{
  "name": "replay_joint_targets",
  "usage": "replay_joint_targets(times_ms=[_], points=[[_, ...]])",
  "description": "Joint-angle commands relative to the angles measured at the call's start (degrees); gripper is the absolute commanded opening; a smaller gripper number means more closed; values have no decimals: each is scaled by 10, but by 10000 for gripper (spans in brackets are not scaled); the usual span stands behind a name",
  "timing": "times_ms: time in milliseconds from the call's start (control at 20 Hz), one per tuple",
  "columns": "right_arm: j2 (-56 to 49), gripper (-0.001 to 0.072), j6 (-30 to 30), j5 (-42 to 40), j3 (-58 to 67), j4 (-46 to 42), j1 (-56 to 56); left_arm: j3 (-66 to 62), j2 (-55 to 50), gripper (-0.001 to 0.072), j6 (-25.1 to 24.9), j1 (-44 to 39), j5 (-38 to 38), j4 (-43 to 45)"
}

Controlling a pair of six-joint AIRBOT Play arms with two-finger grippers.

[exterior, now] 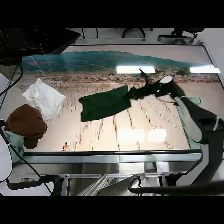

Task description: Fold the shirts.

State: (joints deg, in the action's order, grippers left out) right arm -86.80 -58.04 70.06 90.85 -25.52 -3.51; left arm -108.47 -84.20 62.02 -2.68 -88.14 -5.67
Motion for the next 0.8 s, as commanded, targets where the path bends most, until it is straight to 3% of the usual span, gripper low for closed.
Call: replay_joint_targets(times_ms=[0,250,500,650,750], points=[[58,14,-43,7,84,26,77,0,0,17,0,0,-7,0],[141,14,-136,25,103,20,265,0,0,17,0,0,-7,0],[161,14,-147,89,103,13,438,0,0,17,-1,0,-28,1],[178,13,-207,147,102,-79,492,0,0,17,-1,0,-34,1],[200,13,-266,180,102,-185,500,0,0,17,-1,0,-34,1]])
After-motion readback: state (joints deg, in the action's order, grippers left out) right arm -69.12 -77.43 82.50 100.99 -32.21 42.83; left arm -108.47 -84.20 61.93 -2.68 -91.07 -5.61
